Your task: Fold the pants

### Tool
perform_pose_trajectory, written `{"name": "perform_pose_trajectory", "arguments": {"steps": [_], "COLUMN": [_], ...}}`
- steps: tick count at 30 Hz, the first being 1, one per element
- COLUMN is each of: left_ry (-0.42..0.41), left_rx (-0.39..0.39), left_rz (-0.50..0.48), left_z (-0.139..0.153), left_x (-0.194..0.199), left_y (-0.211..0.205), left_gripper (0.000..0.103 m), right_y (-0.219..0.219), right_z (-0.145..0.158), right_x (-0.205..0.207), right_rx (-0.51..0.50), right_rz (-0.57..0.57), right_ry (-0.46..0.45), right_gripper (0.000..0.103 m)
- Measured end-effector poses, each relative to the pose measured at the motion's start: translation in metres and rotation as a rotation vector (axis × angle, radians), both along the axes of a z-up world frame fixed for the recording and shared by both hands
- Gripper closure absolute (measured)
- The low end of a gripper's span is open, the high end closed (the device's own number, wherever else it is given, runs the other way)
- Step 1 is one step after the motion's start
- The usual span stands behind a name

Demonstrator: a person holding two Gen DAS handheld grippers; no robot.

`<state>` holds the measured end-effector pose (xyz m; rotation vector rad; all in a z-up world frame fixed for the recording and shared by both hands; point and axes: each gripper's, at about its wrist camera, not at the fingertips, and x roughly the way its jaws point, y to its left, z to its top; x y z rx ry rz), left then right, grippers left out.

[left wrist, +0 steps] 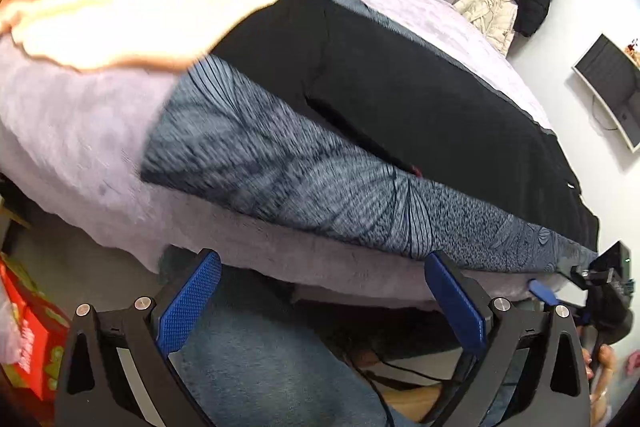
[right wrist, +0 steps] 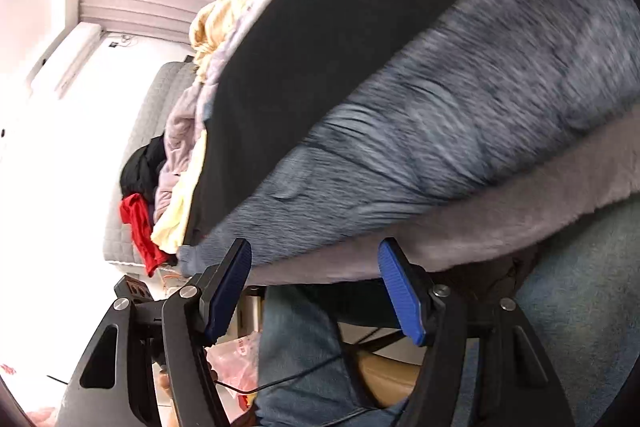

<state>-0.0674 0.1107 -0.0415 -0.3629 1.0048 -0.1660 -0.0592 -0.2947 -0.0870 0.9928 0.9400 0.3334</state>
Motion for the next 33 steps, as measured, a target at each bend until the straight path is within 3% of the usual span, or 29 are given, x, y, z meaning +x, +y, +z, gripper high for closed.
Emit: {"name": "perform_pose_trajectory", "arguments": {"steps": [7,10,11,12,13,14,15,18,20,23,29,33], "left_ry": [-0.081,-0.08,-0.078,-0.076,-0.08,-0.077,-0.071,-0.072,-0.092,-0.148,-0.271,-0.291], "left_rx": [-0.143,-0.175,-0.177,-0.18,-0.174,-0.162,-0.151,-0.181,-0.205,-0.179,-0.082,0.019], "left_rz": [-0.047,-0.02,-0.01,-0.002,0.003,-0.001,-0.01,-0.014,-0.001,0.014,-0.005,0.015], "left_z": [0.012,0.01,0.008,0.008,0.008,0.011,0.012,0.024,0.041,0.07,0.12,0.12], "left_x": [0.018,0.029,0.034,0.035,0.036,0.037,0.04,0.041,0.048,0.071,0.148,0.21], "left_y": [-0.015,-0.014,-0.014,-0.013,-0.013,-0.015,-0.016,-0.009,-0.008,-0.013,-0.029,-0.034], "left_gripper": [0.001,0.001,0.001,0.002,0.016,0.036,0.043,0.048,0.048,0.048,0.047,0.047], "right_y": [-0.011,-0.015,-0.015,-0.016,-0.018,-0.019,-0.02,-0.023,-0.023,-0.025,-0.044,-0.043], "right_z": [0.008,-0.001,-0.005,-0.007,-0.009,-0.007,-0.005,0.02,0.056,0.101,0.173,0.174], "right_x": [0.001,0.006,0.007,0.007,0.006,0.004,0.002,0.0,0.007,0.025,0.112,0.187], "right_rx": [0.096,0.14,0.161,0.175,0.173,0.153,0.137,0.078,-0.019,-0.116,-0.212,-0.272], "right_rz": [-0.058,-0.071,-0.072,-0.074,-0.078,-0.084,-0.089,-0.086,-0.057,-0.012,0.049,0.088], "right_ry": [-0.124,-0.124,-0.113,-0.101,-0.09,-0.087,-0.093,-0.156,-0.213,-0.285,-0.377,-0.303], "right_gripper": [0.033,0.033,0.037,0.051,0.061,0.081,0.089,0.092,0.092,0.092,0.092,0.092]}}
